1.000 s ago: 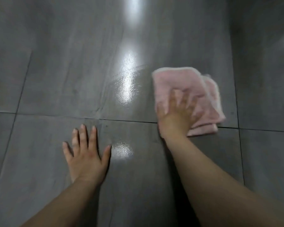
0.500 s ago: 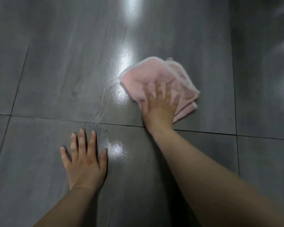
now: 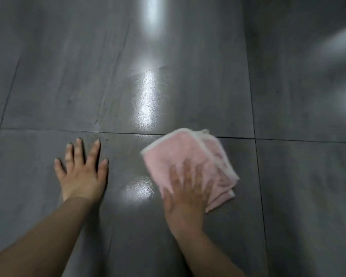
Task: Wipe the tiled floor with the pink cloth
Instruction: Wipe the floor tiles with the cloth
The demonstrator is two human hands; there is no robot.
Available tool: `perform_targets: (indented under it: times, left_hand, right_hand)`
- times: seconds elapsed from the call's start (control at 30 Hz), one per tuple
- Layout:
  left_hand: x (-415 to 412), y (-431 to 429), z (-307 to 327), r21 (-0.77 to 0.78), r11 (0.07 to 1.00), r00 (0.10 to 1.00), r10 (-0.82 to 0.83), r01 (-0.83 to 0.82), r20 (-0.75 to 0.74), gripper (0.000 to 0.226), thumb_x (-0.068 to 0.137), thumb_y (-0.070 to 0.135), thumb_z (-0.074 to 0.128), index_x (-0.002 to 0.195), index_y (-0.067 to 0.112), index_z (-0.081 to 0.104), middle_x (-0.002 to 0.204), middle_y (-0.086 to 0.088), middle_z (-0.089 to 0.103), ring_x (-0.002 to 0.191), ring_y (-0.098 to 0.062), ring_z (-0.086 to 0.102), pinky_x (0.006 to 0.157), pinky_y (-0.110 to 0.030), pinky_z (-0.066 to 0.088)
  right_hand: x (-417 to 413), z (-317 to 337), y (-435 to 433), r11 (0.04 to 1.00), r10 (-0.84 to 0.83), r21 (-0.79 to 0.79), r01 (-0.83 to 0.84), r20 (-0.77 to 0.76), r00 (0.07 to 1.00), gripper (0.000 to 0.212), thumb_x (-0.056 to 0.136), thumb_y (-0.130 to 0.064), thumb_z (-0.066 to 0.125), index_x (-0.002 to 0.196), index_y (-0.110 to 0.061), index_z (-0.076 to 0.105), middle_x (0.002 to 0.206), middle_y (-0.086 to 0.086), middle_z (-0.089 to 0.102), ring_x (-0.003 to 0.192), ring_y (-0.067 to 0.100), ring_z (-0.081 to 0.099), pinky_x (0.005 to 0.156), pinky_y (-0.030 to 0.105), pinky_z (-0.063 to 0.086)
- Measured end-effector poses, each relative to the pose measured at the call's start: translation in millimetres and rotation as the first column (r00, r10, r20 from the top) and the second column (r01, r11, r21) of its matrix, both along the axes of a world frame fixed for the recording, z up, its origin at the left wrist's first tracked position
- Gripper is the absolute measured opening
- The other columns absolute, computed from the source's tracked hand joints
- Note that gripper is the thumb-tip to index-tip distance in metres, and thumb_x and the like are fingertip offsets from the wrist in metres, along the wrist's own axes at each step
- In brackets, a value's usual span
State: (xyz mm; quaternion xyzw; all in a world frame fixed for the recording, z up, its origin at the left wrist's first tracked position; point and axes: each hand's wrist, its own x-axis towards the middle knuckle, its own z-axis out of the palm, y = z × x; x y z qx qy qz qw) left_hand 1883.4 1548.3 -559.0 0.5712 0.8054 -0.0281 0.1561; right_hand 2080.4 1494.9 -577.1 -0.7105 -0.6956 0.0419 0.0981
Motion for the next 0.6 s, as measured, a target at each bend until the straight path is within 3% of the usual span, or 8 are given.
perform_targets:
  times: [0.07, 0.17, 0.23, 0.3, 0.37, 0.43, 0.5, 0.6]
  left_hand:
    - [1.3, 1.9, 2.3, -0.019, 1.000, 1.000, 0.013, -0.012, 0.027, 0.050, 0.095, 0.035, 0.029, 0.142, 0.028, 0.015, 0.156, -0.007, 0.000, 0.143, -0.024, -0.007, 0.114, -0.046, -0.008]
    - [-3.1, 0.1, 15.6, -0.046, 0.999, 0.998, -0.019, 0.022, 0.066, 0.052, 0.093, 0.036, 0.035, 0.142, 0.026, 0.019, 0.156, -0.009, 0.003, 0.143, -0.025, -0.002, 0.114, -0.045, -0.006]
    - [3.6, -14.4, 22.3, -0.003, 0.995, 0.993, -0.095, 0.096, 0.072, 0.055, 0.092, 0.041, 0.037, 0.141, 0.021, 0.024, 0.155, -0.012, 0.010, 0.143, -0.029, 0.006, 0.115, -0.046, -0.002]
    - [27.3, -35.0, 26.5, -0.003, 0.998, 0.987, -0.069, 0.070, 0.145, 0.064, 0.084, 0.047, 0.033, 0.141, 0.018, 0.025, 0.154, -0.014, 0.012, 0.142, -0.030, 0.009, 0.115, -0.046, 0.002]
    - [49.5, -47.9, 22.0, -0.060, 0.998, 0.974, 0.031, -0.017, 0.226, 0.061, 0.090, 0.044, 0.039, 0.142, 0.020, 0.020, 0.155, -0.009, 0.004, 0.143, -0.026, -0.002, 0.115, -0.045, -0.002]
    - [56.5, -48.7, 18.3, -0.119, 0.992, 0.966, 0.081, -0.052, 0.247, 0.064, 0.089, 0.037, 0.047, 0.143, 0.023, 0.015, 0.156, -0.005, -0.004, 0.143, -0.022, -0.010, 0.114, -0.043, -0.006]
    - [52.2, -48.0, 16.0, -0.137, 0.990, 0.968, 0.072, -0.040, 0.242, 0.068, 0.088, 0.036, 0.049, 0.143, 0.025, 0.011, 0.156, -0.005, -0.007, 0.142, -0.022, -0.012, 0.114, -0.043, -0.007]
    - [50.4, -49.2, 15.6, -0.144, 0.989, 0.973, 0.059, -0.027, 0.221, 0.070, 0.087, 0.037, 0.049, 0.143, 0.027, 0.007, 0.155, -0.004, -0.010, 0.142, -0.021, -0.014, 0.114, -0.042, -0.007]
  right_hand:
    - [-2.5, 0.6, -25.6, 0.949, 0.315, -0.024, -0.315, -0.022, 0.949, 0.047, 0.084, -0.047, 0.038, 0.128, -0.031, 0.041, 0.143, 0.001, 0.041, 0.143, 0.025, 0.009, 0.109, 0.052, 0.006]
    - [54.8, -3.8, -7.0, 0.885, 0.465, -0.015, -0.465, 0.064, 0.883, 0.048, 0.081, -0.050, 0.038, 0.124, -0.030, 0.041, 0.132, 0.004, 0.056, 0.130, 0.025, 0.031, 0.107, 0.049, 0.009]
    - [101.6, -5.0, 4.0, 0.951, 0.310, -0.036, -0.308, 0.094, 0.946, 0.047, 0.088, -0.053, 0.029, 0.126, -0.027, 0.041, 0.132, 0.008, 0.056, 0.124, 0.031, 0.043, 0.106, 0.048, 0.017]
    - [136.3, 2.9, 3.2, 0.989, 0.071, -0.133, -0.064, 0.047, 0.996, 0.064, 0.091, -0.060, 0.011, 0.134, -0.023, 0.041, 0.138, 0.011, 0.049, 0.125, 0.038, 0.046, 0.108, 0.052, 0.022]
    - [133.5, 5.0, -3.5, 0.952, -0.249, -0.196, 0.234, -0.057, 0.967, 0.072, 0.085, -0.060, 0.014, 0.138, -0.021, 0.042, 0.145, 0.012, 0.041, 0.132, 0.039, 0.036, 0.109, 0.057, 0.014]
    - [95.3, 4.9, -13.2, 0.888, -0.448, -0.165, 0.428, -0.113, 0.887, 0.064, 0.078, -0.048, 0.029, 0.132, -0.018, 0.050, 0.138, 0.015, 0.049, 0.128, 0.040, 0.041, 0.108, 0.056, 0.014]
    - [49.7, 10.0, -29.2, 0.941, -0.327, -0.136, 0.311, -0.117, 0.938, 0.059, 0.072, -0.046, 0.039, 0.125, -0.025, 0.050, 0.134, 0.012, 0.053, 0.127, 0.034, 0.039, 0.107, 0.048, 0.010]
    - [36.3, 11.0, -57.0, 0.981, 0.176, -0.074, -0.182, -0.081, 0.981, 0.055, 0.069, -0.050, 0.044, 0.121, -0.032, 0.046, 0.135, 0.001, 0.053, 0.131, 0.028, 0.028, 0.107, 0.050, 0.009]
